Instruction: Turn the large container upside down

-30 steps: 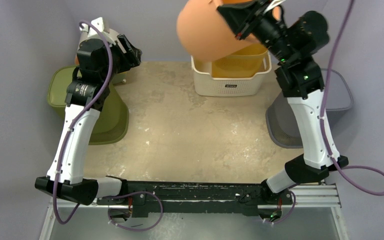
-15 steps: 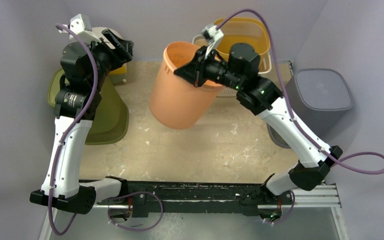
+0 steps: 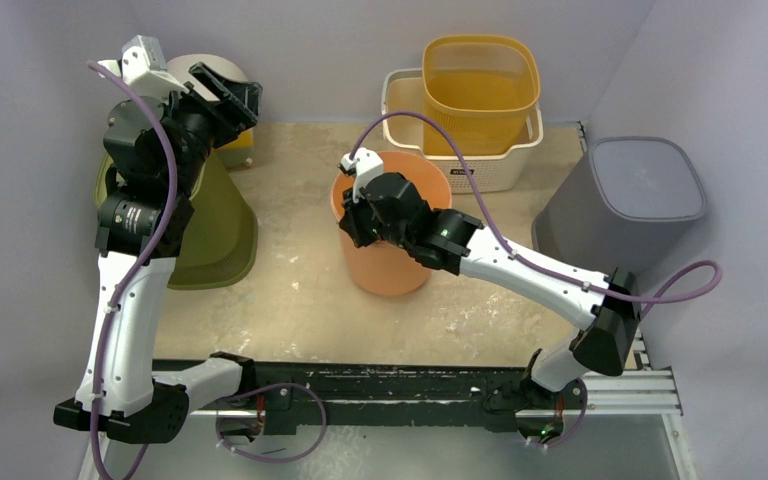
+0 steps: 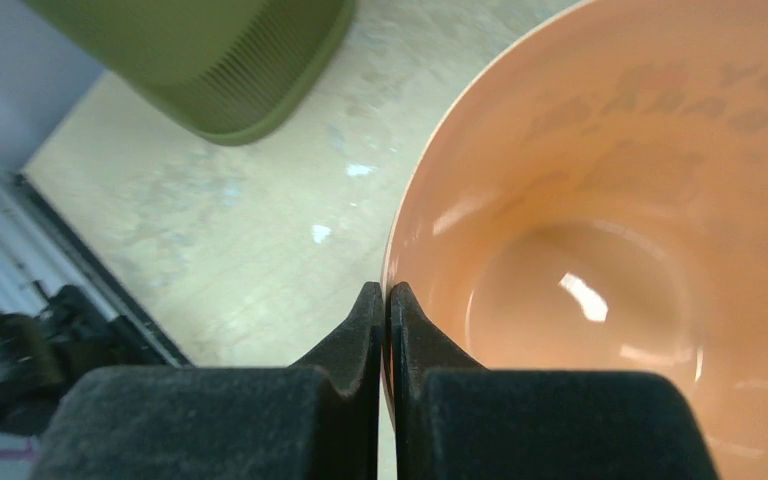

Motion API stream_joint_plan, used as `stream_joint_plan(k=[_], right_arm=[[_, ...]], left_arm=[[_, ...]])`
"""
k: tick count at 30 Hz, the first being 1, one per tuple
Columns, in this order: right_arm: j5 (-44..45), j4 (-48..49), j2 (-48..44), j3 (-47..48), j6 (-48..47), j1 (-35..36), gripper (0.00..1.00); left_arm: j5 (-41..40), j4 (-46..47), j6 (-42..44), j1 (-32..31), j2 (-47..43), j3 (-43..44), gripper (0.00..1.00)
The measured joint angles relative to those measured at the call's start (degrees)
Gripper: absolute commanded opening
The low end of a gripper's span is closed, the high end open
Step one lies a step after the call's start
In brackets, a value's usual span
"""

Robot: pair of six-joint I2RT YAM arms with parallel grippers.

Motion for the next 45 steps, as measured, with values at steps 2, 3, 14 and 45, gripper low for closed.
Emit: stream_joint_plan(k=[2,3,14,45], right_arm=[[1.8,0.3,0.9,-1.1,0.0,-0.1,0.00],[2.7,1.2,1.2,-1.1,0.0,-0.1,0.00],[7.5,-3.9,7.0,6.6,-2.5,1.6,0.48],[7.7,-18.8,7.3,10.3,-0.9,1.9,0.00]], left_arm=[[0.2,-0.3,0.0,0.0,-0.1,-0.3,0.68],[0.3,-0.5,0.0,0.0,-0.2,-0.7,0.68],[0.7,-3.0,0.0,0.0,-1.2,-2.7,0.69],[0.7,-5.2,0.6,0.0,-3.3,-4.9,0.70]])
